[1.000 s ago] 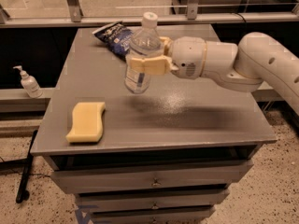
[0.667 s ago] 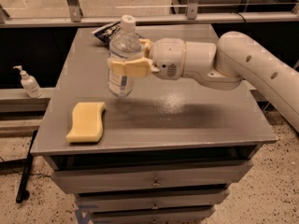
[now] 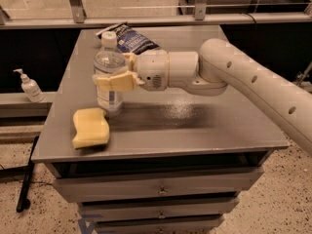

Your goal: Move blue plastic bottle near sponge

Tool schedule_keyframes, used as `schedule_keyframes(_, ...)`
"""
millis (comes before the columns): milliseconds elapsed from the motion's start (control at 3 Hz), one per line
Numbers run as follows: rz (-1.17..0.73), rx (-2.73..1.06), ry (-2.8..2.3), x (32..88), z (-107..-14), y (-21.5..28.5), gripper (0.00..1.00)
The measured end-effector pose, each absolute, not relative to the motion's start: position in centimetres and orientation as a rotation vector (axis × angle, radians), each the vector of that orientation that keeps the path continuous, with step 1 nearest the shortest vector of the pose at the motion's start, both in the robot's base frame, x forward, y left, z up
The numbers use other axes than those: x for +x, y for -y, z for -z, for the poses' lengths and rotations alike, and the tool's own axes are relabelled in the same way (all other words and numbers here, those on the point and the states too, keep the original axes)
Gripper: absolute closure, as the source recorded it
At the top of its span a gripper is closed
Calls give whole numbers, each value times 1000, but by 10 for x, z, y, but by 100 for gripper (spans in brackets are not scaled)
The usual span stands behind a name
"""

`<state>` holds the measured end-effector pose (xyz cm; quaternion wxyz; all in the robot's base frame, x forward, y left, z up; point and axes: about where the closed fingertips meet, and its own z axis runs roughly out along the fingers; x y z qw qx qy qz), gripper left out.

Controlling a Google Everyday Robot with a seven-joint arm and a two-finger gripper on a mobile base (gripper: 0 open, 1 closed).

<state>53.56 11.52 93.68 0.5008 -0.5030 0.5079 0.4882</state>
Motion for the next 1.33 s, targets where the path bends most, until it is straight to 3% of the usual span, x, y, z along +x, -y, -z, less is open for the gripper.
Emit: schedule_keyframes(1333,-1214,-1342,-1215,525,-923,-132,100)
